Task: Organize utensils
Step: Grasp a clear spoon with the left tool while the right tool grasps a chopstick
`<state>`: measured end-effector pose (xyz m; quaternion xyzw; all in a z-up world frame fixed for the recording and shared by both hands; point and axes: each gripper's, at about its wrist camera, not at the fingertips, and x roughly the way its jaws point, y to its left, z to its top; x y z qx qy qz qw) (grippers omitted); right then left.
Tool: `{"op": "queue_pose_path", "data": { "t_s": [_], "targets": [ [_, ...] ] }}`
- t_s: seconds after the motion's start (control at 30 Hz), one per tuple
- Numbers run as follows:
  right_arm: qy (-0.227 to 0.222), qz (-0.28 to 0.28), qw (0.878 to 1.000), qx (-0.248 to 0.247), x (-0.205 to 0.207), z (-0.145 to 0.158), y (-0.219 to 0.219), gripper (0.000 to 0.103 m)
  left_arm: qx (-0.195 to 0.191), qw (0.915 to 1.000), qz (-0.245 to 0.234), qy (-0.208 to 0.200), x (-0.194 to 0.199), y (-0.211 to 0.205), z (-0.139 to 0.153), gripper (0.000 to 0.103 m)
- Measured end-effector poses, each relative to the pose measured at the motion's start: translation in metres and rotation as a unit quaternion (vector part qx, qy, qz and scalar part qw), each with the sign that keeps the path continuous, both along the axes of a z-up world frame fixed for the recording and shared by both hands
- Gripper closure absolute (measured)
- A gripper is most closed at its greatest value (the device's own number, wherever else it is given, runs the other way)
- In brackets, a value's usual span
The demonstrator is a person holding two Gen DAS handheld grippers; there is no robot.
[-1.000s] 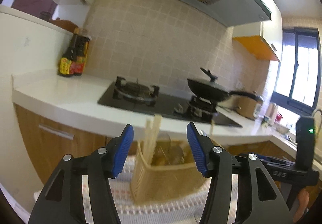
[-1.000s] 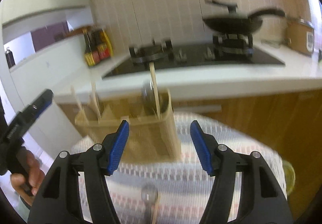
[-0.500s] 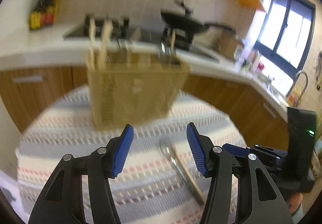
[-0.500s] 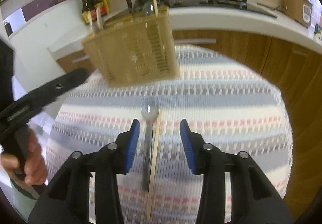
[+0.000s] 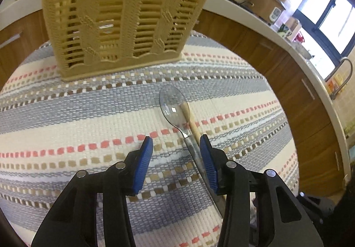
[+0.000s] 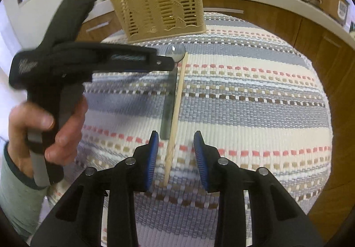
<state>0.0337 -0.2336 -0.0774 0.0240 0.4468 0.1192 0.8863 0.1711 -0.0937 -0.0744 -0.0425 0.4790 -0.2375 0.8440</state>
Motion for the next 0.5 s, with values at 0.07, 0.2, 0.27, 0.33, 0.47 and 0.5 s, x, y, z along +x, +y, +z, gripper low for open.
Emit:
{"op": "queue_pose_path", "data": {
  "t_s": [0.07,0.2,0.27,0.33,0.47,0.5],
  "targets": [
    [-0.002,0.002,1.0,-0.011,-0.003,-0.004,0.004,0.073,0.015,0.9998,0.0,-0.009,0.0,-0.009,0.0,0.061],
    [-0.006,-0.001,0.999,-0.04,-0.008,-0.01,0.012,0.081,0.05,0.9985,0.003,-0.023,0.001,-0.021,0.001,0.063],
    [-0.013,-0.001,0.998,-0.058,-0.01,-0.011,0.016,0.083,0.065,0.9974,0.002,-0.029,0.001,-0.025,0.002,0.063],
    [-0.018,-0.001,0.998,-0.068,-0.012,-0.012,0.017,0.086,0.084,0.9958,0.002,-0.037,0.001,-0.03,0.003,0.063],
    [-0.022,-0.004,0.997,-0.078,-0.017,-0.013,0.016,0.095,0.124,0.9908,0.0,-0.054,-0.001,-0.036,0.002,0.073],
    [-0.022,-0.004,0.997,-0.076,-0.018,-0.013,0.015,0.097,0.127,0.9904,0.0,-0.055,-0.001,-0.036,0.002,0.074]
  ]
}}
